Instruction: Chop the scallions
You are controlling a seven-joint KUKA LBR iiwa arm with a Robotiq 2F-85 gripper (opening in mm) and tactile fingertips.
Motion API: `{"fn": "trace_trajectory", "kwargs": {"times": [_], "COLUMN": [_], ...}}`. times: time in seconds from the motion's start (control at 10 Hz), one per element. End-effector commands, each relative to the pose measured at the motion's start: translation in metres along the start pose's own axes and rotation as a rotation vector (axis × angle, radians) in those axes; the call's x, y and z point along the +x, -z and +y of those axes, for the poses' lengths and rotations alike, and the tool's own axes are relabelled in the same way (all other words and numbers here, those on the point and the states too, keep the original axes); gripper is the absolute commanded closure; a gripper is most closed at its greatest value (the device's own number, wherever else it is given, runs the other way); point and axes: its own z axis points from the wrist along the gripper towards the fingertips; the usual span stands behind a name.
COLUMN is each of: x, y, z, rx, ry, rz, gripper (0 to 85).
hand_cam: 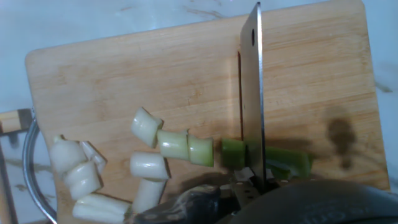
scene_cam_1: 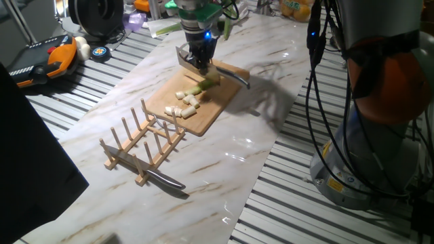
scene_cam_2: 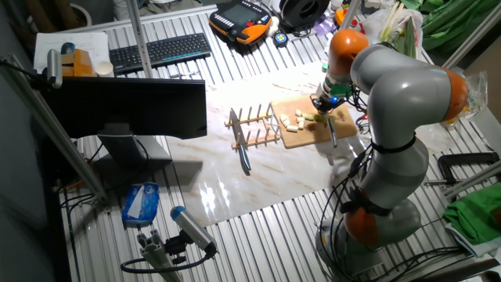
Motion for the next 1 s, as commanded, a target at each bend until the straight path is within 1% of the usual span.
{"fn": "trace_trajectory", "kwargs": {"times": [0.0, 0.3, 0.6, 0.9], "x": [-0.002, -0.006, -0.004, -0.008], "y": [-0.004, -0.013, -0.023, -0.03], "z": [-0.002, -0.003, -0.001, -0.001], "rx": [0.0, -0.004, -0.008, -0.009], "ry": [0.0, -0.003, -0.006, -0.007], "rz": [0.0, 0.001, -0.008, 0.0], "gripper": [84.3, 84.3, 84.3, 84.3]}}
